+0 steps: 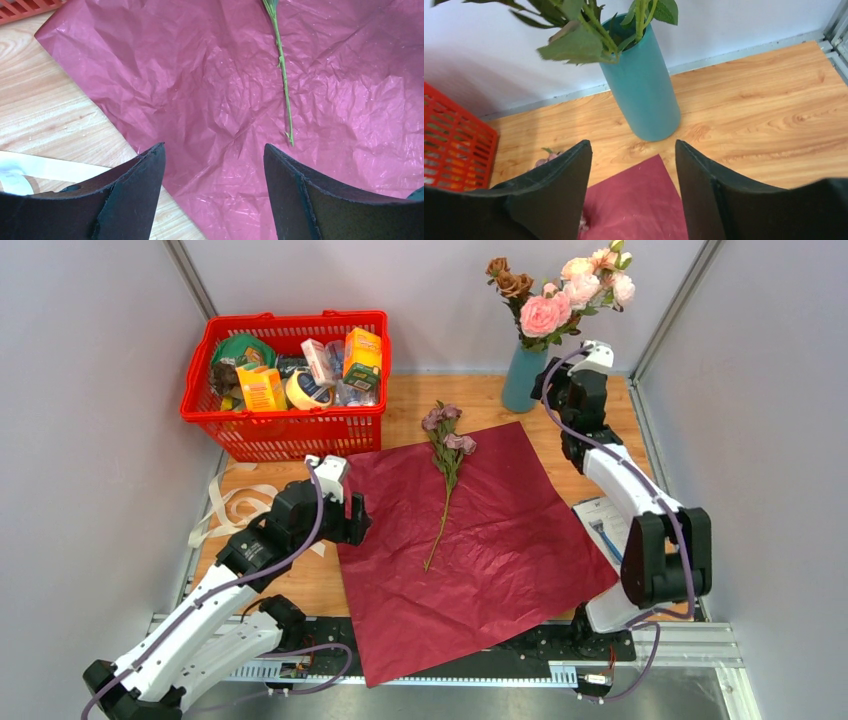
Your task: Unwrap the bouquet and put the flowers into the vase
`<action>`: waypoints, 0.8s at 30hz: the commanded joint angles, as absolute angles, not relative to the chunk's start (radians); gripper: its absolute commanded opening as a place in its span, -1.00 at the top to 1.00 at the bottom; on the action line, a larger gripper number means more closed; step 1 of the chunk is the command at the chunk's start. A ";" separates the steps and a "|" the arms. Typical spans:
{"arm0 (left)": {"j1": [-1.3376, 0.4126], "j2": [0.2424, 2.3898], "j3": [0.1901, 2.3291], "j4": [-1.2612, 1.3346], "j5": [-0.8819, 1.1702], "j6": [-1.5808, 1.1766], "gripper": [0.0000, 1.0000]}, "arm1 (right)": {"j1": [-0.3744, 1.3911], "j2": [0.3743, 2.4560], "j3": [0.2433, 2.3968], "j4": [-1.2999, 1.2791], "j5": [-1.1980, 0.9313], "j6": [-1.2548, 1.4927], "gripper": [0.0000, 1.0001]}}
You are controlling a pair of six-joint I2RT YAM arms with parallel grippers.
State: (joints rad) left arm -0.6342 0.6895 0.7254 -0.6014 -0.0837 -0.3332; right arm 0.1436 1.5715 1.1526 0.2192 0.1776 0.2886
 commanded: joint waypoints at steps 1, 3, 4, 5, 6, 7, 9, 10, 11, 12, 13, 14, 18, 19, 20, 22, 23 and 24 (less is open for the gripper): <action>-0.638 0.699 0.726 -0.577 -0.081 -0.314 -0.59 | 0.150 1.425 1.117 0.072 0.115 0.370 -0.39; -0.638 0.701 0.726 -0.577 -0.084 -0.318 -0.59 | 0.152 1.353 1.076 0.029 0.039 0.390 -0.56; -0.637 0.701 0.726 -0.577 -0.089 -0.319 -0.59 | 0.150 1.313 1.042 0.025 -0.022 0.396 -0.64; -0.638 0.706 0.726 -0.578 -0.092 -0.322 -0.59 | 0.152 1.280 1.005 0.018 -0.056 0.397 -0.77; -0.638 0.709 0.724 -0.580 -0.095 -0.324 -0.59 | 0.150 1.240 0.974 0.006 -0.080 0.403 -0.88; -0.638 0.712 0.724 -0.581 -0.095 -0.325 -0.59 | 0.152 1.205 0.938 0.003 -0.092 0.410 -1.00; -0.640 0.719 0.724 -0.575 -0.086 -0.327 -0.59 | 0.150 1.123 0.867 -0.029 -0.123 0.420 -1.00; -0.640 0.726 0.724 -0.568 -0.077 -0.328 -0.59 | 0.152 1.073 0.841 -0.031 -0.135 0.429 -1.00; -0.640 0.741 0.724 -0.566 -0.074 -0.330 -0.58 | 0.152 1.039 0.819 -0.034 -0.153 0.440 -1.00; -0.640 0.750 0.730 -0.565 -0.061 -0.347 -0.57 | 0.152 1.002 0.793 -0.034 -0.173 0.448 -1.00; -0.640 0.776 0.736 -0.561 -0.049 -0.356 -0.56 | 0.152 0.971 0.769 -0.034 -0.198 0.457 -1.00; -0.640 0.790 0.748 -0.561 -0.023 -0.376 -0.55 | 0.152 0.941 0.744 -0.034 -0.222 0.472 -1.00; -0.649 0.919 0.802 -0.549 0.032 -0.426 -0.49 | 0.150 0.873 0.658 -0.026 -0.325 0.503 -1.00; -0.666 0.964 0.814 -0.529 0.028 -0.434 -0.47 | 0.150 0.861 0.643 -0.023 -0.337 0.497 -1.00; -0.676 1.007 0.821 -0.514 0.022 -0.436 -0.47 | 0.150 0.848 0.626 -0.026 -0.342 0.486 -1.00; -0.706 1.090 0.834 -0.477 0.003 -0.448 -0.45 | 0.150 0.821 0.595 -0.026 -0.331 0.476 -1.00; -0.722 1.115 0.845 -0.453 -0.024 -0.460 -0.40 | 0.152 0.805 0.578 -0.026 -0.333 0.479 -1.00; -0.732 1.167 0.853 -0.443 -0.031 -0.466 -0.38 | 0.150 0.792 0.565 -0.025 -0.353 0.482 -1.00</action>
